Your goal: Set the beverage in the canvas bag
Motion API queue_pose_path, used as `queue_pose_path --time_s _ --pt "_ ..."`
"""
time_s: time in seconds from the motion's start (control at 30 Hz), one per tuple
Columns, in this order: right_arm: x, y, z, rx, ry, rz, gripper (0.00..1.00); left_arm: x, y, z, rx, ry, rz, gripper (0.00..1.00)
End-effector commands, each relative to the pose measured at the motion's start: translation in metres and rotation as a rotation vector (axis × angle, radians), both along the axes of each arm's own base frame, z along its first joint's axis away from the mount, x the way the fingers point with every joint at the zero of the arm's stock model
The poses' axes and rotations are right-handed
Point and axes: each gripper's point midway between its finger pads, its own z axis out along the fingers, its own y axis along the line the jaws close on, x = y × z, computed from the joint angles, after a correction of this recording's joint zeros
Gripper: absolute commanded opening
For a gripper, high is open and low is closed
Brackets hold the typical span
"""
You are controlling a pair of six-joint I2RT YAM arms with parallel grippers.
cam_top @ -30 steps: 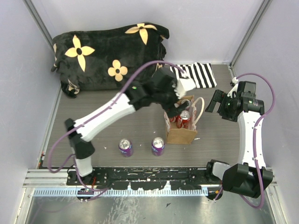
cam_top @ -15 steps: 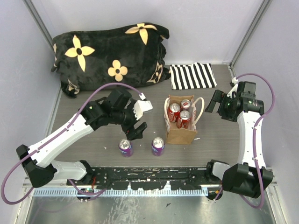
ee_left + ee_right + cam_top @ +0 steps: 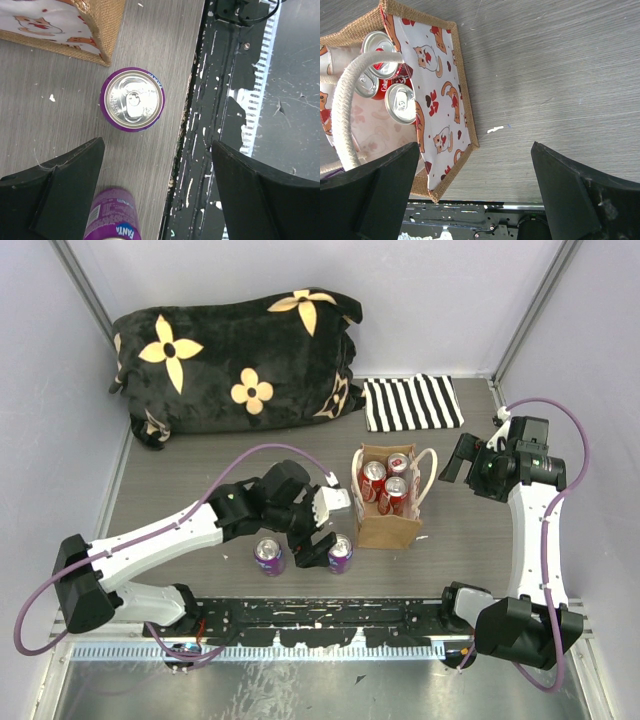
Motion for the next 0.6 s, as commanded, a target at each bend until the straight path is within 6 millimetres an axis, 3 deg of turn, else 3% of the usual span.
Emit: queue_pose_path --time_s 0.0,0.27,0.57 --pt "0.003 0.001 0.011 0.003 -0.045 0.006 1.00 0.006 -0.017 -0.008 -0.051 -0.052 0.004 0.95" --pt "-0.001 0.003 0.005 0.008 -0.032 0.009 1.00 0.022 -0.030 -0.024 -0.060 -0.149 0.026 0.97" --pt "0.003 0.001 0.009 0.007 -0.035 0.008 1.00 0.016 -0.039 -0.048 -0.016 -0.134 -0.001 0.98"
